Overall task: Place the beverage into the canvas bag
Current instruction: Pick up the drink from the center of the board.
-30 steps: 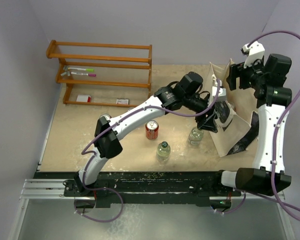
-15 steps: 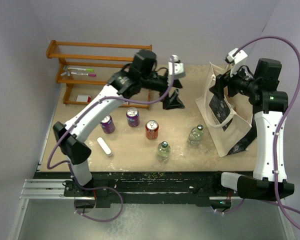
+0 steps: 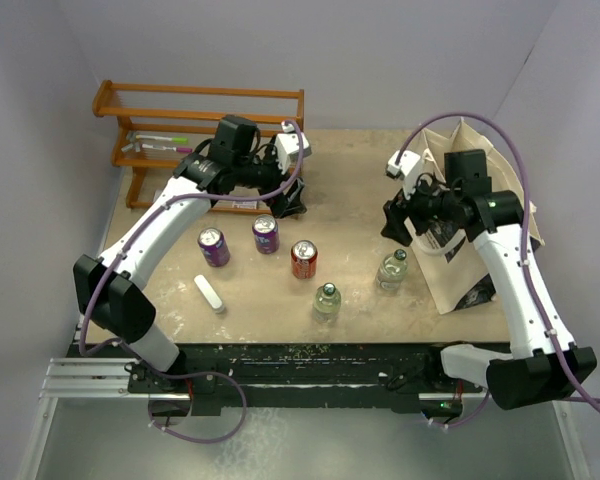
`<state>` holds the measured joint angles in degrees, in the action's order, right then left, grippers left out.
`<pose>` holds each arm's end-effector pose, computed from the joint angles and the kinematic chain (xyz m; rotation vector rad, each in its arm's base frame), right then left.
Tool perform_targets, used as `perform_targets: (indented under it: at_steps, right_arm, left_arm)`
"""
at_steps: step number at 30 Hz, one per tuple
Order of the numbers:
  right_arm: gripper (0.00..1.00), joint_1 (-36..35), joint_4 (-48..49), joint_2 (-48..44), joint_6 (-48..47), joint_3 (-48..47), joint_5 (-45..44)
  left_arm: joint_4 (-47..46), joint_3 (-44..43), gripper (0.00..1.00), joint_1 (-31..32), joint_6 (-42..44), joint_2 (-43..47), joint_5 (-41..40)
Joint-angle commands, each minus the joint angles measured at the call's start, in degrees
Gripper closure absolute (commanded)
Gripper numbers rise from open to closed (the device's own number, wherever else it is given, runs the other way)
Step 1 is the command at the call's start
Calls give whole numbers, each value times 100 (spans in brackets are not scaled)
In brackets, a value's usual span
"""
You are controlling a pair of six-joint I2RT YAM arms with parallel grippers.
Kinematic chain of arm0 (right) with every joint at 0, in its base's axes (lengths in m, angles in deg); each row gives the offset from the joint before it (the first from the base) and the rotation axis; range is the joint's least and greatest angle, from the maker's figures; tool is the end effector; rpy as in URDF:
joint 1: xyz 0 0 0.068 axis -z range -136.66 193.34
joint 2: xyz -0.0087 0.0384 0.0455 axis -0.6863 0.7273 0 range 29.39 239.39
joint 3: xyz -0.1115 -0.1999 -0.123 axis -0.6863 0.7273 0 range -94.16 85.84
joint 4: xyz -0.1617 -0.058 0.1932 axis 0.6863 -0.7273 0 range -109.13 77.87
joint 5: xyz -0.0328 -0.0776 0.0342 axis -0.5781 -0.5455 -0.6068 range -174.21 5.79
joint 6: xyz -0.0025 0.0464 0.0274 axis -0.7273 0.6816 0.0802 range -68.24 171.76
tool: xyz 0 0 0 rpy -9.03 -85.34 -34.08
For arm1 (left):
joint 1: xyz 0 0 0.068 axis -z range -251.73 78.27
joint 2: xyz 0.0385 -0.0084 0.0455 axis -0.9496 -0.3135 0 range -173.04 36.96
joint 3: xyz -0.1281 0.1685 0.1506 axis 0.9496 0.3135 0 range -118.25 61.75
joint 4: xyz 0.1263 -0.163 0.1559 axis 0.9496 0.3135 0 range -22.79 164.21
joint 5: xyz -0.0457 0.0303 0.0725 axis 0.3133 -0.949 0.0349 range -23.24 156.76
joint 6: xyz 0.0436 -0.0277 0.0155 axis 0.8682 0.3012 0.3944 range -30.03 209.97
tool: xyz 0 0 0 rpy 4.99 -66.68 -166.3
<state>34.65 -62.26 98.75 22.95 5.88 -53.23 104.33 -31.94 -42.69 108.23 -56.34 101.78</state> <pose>0.2335 0.0542 0.3850 -0.9609 1.9534 0.4112 0.3035 -0.1919 0.3636 1.1774 1.8381 -0.7789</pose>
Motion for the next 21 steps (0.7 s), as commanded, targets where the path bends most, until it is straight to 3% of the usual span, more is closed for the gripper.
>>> perform_targets:
  at_steps: [1,8,21]
  right_arm:
    - [25,-195,-242,-159,-297,494,-562]
    - [26,-230,-95,-357,-306,1376,-1133]
    - [37,-239,-193,-61,-554,1592,-1247]
  left_arm:
    - [-167,299,1,-91,203,594,-224]
    - [-241,729,1,-100,367,840,-262]
    - [-253,851,1,-100,397,876,-167]
